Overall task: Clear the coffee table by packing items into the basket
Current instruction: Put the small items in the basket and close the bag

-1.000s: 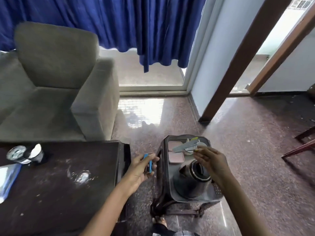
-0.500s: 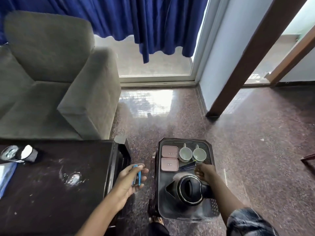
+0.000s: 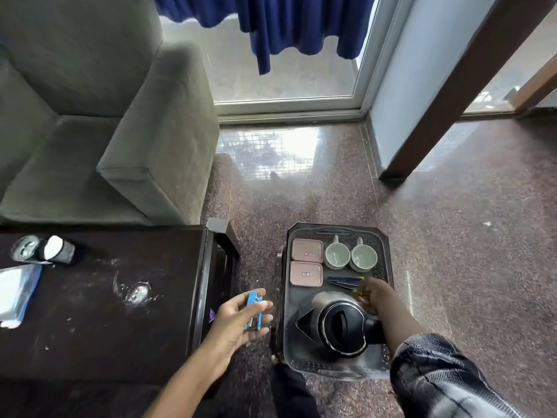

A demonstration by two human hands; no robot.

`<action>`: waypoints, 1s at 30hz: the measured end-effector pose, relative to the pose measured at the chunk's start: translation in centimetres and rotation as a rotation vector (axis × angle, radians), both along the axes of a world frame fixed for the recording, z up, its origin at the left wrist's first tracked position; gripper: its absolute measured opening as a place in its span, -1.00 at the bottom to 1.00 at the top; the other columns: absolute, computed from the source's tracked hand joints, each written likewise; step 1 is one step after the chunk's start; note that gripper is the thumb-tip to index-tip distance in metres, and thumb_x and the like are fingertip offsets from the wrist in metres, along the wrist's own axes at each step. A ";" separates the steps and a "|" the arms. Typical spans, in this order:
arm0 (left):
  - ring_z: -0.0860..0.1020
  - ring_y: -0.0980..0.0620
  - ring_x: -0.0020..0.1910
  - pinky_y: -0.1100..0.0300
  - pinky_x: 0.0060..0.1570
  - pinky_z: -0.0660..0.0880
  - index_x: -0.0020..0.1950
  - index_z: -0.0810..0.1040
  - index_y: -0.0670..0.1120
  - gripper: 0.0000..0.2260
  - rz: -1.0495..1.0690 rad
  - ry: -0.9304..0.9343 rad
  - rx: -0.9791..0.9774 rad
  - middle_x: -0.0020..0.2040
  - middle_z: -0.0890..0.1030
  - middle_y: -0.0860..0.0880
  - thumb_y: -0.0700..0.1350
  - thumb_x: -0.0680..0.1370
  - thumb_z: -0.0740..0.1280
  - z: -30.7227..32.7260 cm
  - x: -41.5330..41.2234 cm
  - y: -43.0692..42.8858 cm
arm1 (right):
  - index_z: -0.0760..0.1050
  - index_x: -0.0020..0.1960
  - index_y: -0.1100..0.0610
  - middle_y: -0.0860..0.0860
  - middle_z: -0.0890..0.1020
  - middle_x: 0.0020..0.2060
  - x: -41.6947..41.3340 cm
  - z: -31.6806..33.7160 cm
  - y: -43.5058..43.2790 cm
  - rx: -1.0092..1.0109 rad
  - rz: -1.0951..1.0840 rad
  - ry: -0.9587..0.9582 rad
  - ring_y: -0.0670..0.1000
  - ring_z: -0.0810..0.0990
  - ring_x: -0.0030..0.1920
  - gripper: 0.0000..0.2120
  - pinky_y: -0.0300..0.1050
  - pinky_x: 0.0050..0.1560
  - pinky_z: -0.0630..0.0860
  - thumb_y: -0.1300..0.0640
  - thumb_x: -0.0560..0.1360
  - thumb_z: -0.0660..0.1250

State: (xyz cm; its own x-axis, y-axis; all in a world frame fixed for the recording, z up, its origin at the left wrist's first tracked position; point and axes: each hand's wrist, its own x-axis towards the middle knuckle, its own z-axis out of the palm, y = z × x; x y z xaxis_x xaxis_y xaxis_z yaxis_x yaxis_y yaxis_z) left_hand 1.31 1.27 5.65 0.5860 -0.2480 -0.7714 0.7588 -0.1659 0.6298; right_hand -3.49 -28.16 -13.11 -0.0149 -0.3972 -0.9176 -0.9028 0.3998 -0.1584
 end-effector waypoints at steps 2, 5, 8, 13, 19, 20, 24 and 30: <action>0.64 0.00 -0.13 0.20 -0.23 0.62 0.19 0.53 -0.08 -0.71 -0.003 0.007 -0.002 0.00 0.67 -0.10 -0.24 0.48 0.37 -0.2 0.0 -0.1 | 0.36 -0.33 0.21 0.05 0.44 -0.75 0.0 -0.3 0.1 -0.011 0.012 0.003 -0.05 0.36 -0.79 -0.84 -0.38 -0.58 0.37 0.31 0.43 0.18; 0.66 0.02 -0.17 0.13 -0.14 0.61 0.19 0.50 -0.09 -0.71 -0.025 0.005 0.006 -0.02 0.68 -0.08 -0.29 0.49 0.34 -0.3 0.2 -0.5 | 0.36 -0.37 0.22 0.05 0.38 -0.79 0.3 -0.6 0.4 0.000 0.100 0.025 -0.05 0.32 -0.82 -0.77 -0.33 -0.55 0.30 0.30 0.47 0.16; 0.67 -0.04 -0.12 0.08 -0.07 0.60 0.18 0.43 -0.11 -0.69 -0.039 -0.007 0.013 -0.02 0.69 -0.08 -0.32 0.48 0.36 -0.5 0.4 -0.7 | 0.54 -0.16 0.23 0.13 0.50 -0.62 1.3 -0.6 0.9 -0.112 0.222 0.016 -0.03 0.47 -0.64 -0.91 -0.29 -0.58 0.36 0.31 0.46 0.25; 0.66 -0.11 0.01 0.12 -0.07 0.63 0.19 0.46 -0.14 -0.66 -0.051 -0.008 0.011 0.07 0.66 -0.13 -0.32 0.45 0.40 -0.8 0.6 -1.0 | 0.50 -0.22 0.29 0.11 0.55 -0.35 1.5 0.5 1.6 -0.165 0.458 0.012 -0.01 0.51 -0.36 -0.91 -0.24 -0.48 0.36 0.27 0.42 0.33; 0.61 -0.11 0.10 0.23 -0.13 0.63 0.20 0.52 -0.11 -0.60 -0.051 -0.020 0.000 0.15 0.58 -0.17 -0.35 0.40 0.43 -0.8 0.8 -1.8 | 0.56 -0.12 0.24 0.19 0.64 -0.14 2.3 2.3 0.8 -0.314 0.652 -0.033 0.14 0.66 -0.10 -0.82 -0.05 -0.07 0.54 0.20 0.30 0.38; 0.62 -0.07 0.07 0.25 -0.15 0.63 0.20 0.53 -0.11 -0.59 -0.061 -0.034 0.007 0.14 0.58 -0.15 -0.35 0.39 0.44 -0.9 0.9 -2.0 | 0.56 -0.18 0.24 0.20 0.61 -0.20 2.7 3.9 1.2 -0.359 0.641 -0.176 0.11 0.64 -0.20 -0.90 -0.10 -0.14 0.50 0.23 0.33 0.37; 0.60 0.08 -0.13 0.29 -0.28 0.59 0.05 0.53 -0.07 -0.72 -0.106 -0.130 0.082 0.03 0.62 -0.08 -0.29 0.40 0.45 -0.9 1.0 -3.2 | 0.63 -0.15 0.29 0.08 0.61 -0.36 3.1 12.1 5.9 -0.083 0.522 -0.740 -0.10 0.52 -0.41 -0.91 -0.24 -0.26 0.46 0.36 0.43 0.34; 0.54 0.08 -0.25 0.25 -0.33 0.48 0.15 0.47 -0.14 -0.67 0.208 -0.104 0.093 -0.06 0.62 -0.07 -0.25 0.42 0.44 -1.0 1.4 -5.6 | 0.53 -0.13 0.12 0.00 0.61 -0.33 1.2 17.0 11.8 0.179 0.514 -0.917 -0.03 0.60 -0.33 -0.88 -0.20 -0.22 0.51 0.31 0.42 0.40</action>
State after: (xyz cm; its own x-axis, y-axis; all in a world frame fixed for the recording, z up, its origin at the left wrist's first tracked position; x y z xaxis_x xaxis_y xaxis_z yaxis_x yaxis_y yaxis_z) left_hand 2.71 -4.33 4.68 0.6948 -0.0442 -0.7179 0.7143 -0.0740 0.6959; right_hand -2.31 -16.39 3.89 0.8422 -0.0173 -0.5388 -0.5354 0.0899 -0.8398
